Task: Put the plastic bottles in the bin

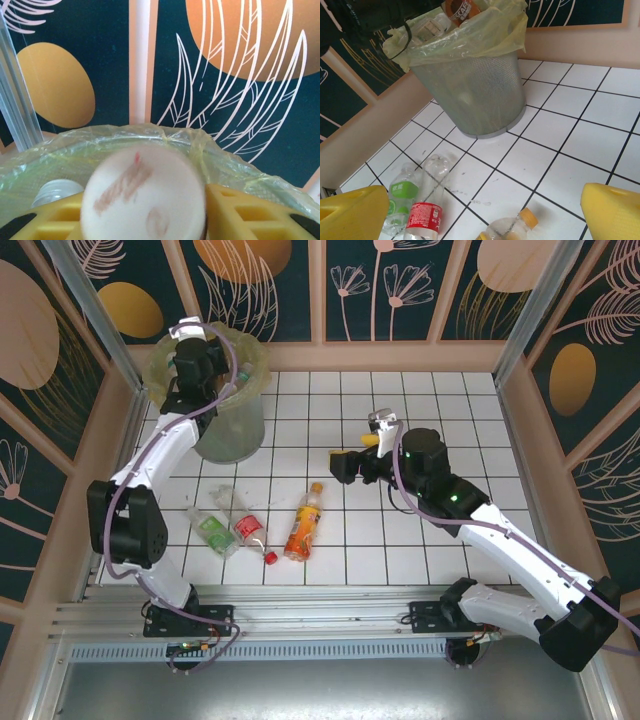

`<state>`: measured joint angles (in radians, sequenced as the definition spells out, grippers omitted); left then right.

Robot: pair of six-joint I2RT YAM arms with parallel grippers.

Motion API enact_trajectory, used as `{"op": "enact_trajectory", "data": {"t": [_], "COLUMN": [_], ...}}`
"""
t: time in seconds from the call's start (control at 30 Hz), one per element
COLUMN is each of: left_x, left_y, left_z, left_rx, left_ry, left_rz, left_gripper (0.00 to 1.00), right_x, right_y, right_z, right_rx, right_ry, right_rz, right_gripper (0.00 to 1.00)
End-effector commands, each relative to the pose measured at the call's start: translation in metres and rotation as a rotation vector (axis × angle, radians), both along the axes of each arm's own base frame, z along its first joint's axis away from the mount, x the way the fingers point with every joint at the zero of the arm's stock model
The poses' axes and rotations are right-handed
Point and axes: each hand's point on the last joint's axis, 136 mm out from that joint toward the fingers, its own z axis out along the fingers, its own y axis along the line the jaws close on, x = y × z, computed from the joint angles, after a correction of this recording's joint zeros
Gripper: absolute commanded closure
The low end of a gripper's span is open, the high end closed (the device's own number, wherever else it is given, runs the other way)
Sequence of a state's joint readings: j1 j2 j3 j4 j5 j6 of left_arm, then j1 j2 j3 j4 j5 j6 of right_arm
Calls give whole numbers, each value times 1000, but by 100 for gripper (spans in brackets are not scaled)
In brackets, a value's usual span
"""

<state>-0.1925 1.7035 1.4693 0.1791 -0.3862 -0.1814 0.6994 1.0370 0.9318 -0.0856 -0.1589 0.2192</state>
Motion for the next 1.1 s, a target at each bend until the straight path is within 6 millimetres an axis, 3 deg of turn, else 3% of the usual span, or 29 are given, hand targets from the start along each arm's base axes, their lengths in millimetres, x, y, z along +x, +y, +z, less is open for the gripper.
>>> {"op": "enact_trajectory", "data": {"t": [0.0,0.2,0.37,0.5,0.6,0.83,0.93,1.07], "left_x": [-16,-41,-65,-85,-104,-161,-189,-213], "left_y": [0,7,8,-3,-26,-91,-105,-98], "left_z": [-10,-25,-12,2,4,-24,-36,-56], "left_rx": [-36,-63,-99,-135,-181,-338,-383,-399], "left_ry": [84,192,191,192,195,302,360,435], "left_rz": [-17,11,2,-84,-232,-631,-736,-704], "left_gripper": [47,34,26,20,13,1,1,1], "right_x": [-2,-5,-9,-14,-13,-16,-25,-36], "right_y": [6,6,6,9,8,11,14,21], "right_z": [7,5,1,-9,-23,-73,-94,-121], "right_rx": [31,33,33,36,26,9,8,-9], "right_ry": [-9,9,40,93,153,354,426,504], "right_rz": [26,32,40,46,-7,-150,-191,-236], "right_gripper": [1,1,1,1,1,1,1,2]}}
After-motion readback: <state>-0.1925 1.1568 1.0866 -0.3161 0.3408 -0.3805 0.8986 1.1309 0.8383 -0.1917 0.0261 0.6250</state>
